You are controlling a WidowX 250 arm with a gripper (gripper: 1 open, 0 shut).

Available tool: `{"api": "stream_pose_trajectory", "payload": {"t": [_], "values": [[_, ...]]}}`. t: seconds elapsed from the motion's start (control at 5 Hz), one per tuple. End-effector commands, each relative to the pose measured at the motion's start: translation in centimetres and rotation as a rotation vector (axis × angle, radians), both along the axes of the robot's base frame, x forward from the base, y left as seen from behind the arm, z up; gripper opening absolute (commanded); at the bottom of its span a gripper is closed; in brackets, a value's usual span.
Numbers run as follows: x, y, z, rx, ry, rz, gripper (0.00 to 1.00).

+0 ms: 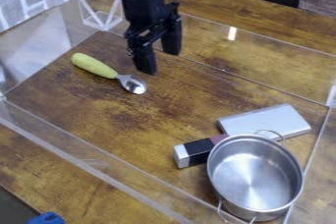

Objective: Put the spoon into the silver pot

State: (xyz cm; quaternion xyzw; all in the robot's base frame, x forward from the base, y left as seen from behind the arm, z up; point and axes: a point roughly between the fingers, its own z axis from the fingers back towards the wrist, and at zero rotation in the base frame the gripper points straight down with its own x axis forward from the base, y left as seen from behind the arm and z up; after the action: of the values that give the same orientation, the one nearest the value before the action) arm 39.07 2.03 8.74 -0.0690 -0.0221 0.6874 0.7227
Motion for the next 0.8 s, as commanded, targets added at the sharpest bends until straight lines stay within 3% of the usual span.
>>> {"api": "stream_pose_trajectory", "payload": {"t": [0.0,0.4,0.6], "values": [[-0.5,2.0,3.9,0.025,-0.117,0.132,1.00],[-2.0,6.7,3.7,0.068,-0.137,0.550,1.00],[-2.0,8.5,3.3,0.086,-0.158,0.546,1.00]]}}
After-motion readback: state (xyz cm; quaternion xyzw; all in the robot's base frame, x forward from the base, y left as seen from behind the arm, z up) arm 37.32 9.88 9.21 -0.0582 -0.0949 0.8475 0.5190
